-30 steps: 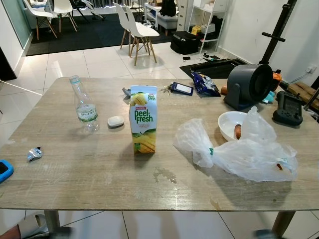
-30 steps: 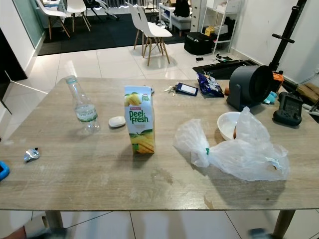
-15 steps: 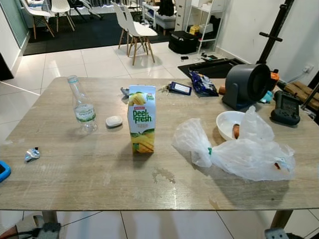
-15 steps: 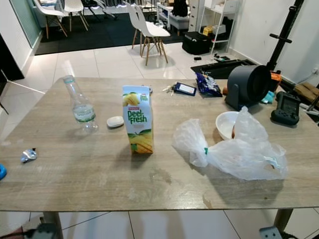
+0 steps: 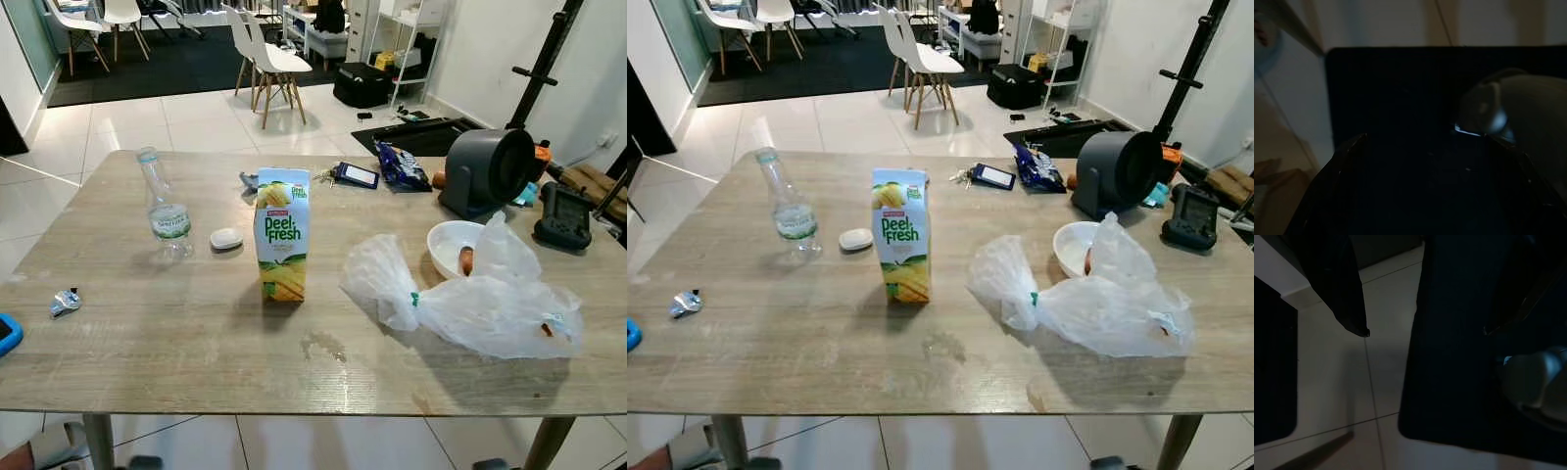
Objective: Restocking fridge
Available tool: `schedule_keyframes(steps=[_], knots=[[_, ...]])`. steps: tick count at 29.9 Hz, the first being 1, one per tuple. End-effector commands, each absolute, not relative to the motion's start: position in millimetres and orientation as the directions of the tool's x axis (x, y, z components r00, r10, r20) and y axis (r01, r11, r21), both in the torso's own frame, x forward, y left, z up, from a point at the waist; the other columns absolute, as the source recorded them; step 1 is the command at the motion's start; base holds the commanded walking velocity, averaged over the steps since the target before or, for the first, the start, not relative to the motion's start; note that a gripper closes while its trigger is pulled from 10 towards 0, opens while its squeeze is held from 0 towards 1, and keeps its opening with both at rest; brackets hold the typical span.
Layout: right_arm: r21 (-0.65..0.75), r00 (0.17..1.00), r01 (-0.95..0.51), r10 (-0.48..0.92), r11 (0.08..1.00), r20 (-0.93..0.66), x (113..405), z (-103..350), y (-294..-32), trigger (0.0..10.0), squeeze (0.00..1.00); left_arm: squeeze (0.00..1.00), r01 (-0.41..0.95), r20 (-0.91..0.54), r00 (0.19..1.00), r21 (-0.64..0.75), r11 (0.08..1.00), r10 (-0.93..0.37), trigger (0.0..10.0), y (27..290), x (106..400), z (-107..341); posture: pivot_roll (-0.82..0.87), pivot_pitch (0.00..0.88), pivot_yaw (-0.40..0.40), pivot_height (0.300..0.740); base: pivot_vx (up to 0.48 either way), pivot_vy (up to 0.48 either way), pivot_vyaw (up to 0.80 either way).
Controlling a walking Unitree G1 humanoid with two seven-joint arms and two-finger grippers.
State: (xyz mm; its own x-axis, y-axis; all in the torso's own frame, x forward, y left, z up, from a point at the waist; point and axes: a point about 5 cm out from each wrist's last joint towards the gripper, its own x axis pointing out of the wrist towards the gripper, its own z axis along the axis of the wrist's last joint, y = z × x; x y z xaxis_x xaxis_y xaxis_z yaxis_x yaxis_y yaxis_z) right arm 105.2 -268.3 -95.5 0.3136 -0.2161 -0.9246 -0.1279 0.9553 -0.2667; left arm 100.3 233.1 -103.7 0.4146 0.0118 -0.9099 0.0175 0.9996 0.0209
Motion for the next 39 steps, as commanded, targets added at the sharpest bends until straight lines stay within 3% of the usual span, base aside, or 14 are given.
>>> schedule_keyframes(steps=[1,6,17,30,39], knots=[[-0.251,0.299,-0.152,-0.197,0.956,-0.934,100.1,-99.0,-261.5,10.0,0.0,0.0,0.058,-0.92,0.391,0.006,0.998,-0.017,10.0,222.1,93.6,-107.8,0.06,0.0,-0.045,0.74,0.0,0.0,0.0],[-0.231,0.286,-0.163,-0.178,0.959,-0.941,97.1,-101.6,-255.4,10.0,0.0,0.0,0.083,-0.929,0.36,-0.053,0.995,-0.08,10.0,200.9,86.2,-113.3,0.06,0.0,-0.054,0.74,0.0,0.0,0.0],[-0.248,0.314,-0.155,-0.19,0.956,-0.93,111.4,-95.8,-262.1,10.0,0.0,0.0,0.074,-0.928,0.362,-0.066,0.995,-0.088,10.0,194.4,93.5,-113.1,0.06,0.0,-0.06,0.74,0.0,0.0,0.0],[-0.168,0.277,-0.216,-0.105,0.962,-0.955,98.2,-108.8,-226.3,10.0,0.0,0.0,0.051,-0.927,0.374,0.027,0.998,0.006,10.0,233.4,95.6,-105.4,0.09,0.004,-0.024,0.74,0.0,0.0,0.0],[-0.171,0.295,-0.251,-0.093,0.953,-0.951,113.2,-105.9,-222.2,10.0,0.0,0.0,0.039,-0.889,0.454,0.085,0.996,0.058,10.0,255.6,127.1,-90.4,0.12,0.006,-0.031,0.74,0.0,0.0,0.0]])
